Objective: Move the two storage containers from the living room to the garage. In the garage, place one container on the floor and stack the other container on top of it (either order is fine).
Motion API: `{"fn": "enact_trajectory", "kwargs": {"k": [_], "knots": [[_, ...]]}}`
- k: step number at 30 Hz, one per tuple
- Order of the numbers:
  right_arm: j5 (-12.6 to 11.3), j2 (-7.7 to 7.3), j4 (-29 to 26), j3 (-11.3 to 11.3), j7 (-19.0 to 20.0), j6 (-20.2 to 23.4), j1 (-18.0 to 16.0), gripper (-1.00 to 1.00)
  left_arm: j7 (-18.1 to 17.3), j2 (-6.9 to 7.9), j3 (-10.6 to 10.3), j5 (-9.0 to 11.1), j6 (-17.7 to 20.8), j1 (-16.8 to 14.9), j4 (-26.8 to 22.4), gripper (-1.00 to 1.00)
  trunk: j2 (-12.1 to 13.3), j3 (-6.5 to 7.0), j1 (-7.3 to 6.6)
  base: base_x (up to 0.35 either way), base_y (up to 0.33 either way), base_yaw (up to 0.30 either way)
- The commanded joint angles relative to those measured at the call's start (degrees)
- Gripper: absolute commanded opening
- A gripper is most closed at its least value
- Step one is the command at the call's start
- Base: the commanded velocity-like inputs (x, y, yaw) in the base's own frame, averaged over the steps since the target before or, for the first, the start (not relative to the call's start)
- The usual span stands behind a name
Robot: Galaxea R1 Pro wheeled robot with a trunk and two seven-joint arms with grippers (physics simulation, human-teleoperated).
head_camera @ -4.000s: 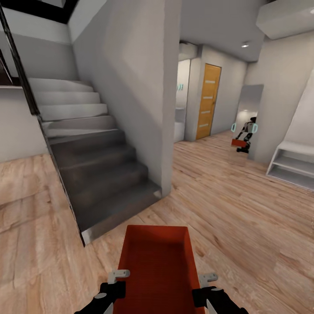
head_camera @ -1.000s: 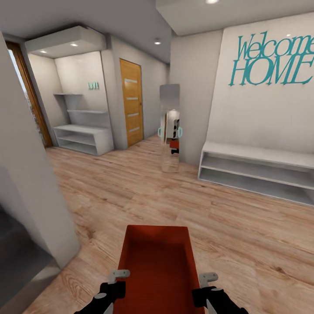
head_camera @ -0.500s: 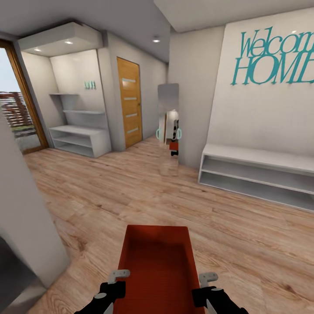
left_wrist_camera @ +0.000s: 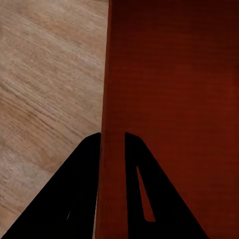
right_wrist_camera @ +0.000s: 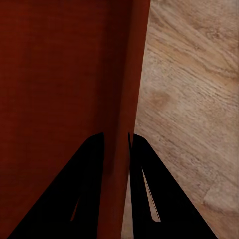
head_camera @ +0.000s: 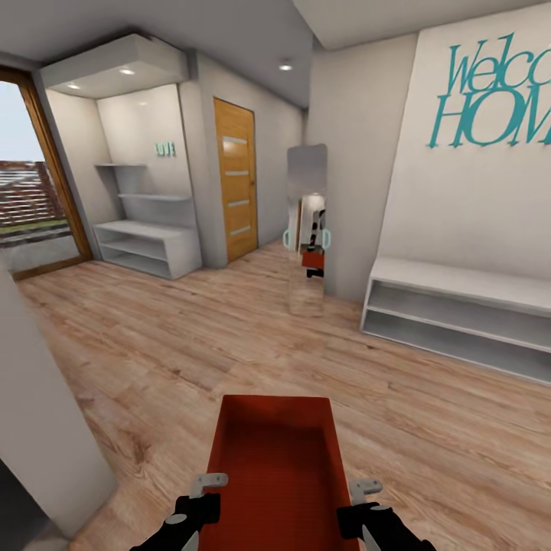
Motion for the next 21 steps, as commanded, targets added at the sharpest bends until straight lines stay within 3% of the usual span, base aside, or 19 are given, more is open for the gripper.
{"fn": "enact_trajectory", "kwargs": {"k": [1, 21], "knots": [[-1.06, -0.11, -0.05, 1.35, 4.03, 0.36, 0.0, -1.0, -1.54, 1.24, -1.5, 0.28, -0.16, -0.08, 0.02, -1.0, -0.02, -0.06, 0.03, 0.343, 0.0, 0.013], [-1.06, -0.11, 0.0, 1.36, 3.95, 0.36, 0.0, -1.0, -1.54, 1.24, -1.51, 0.27, -0.16, -0.08, 0.03, -1.0, -0.02, -0.06, 0.03, 0.343, 0.0, 0.05]]}}
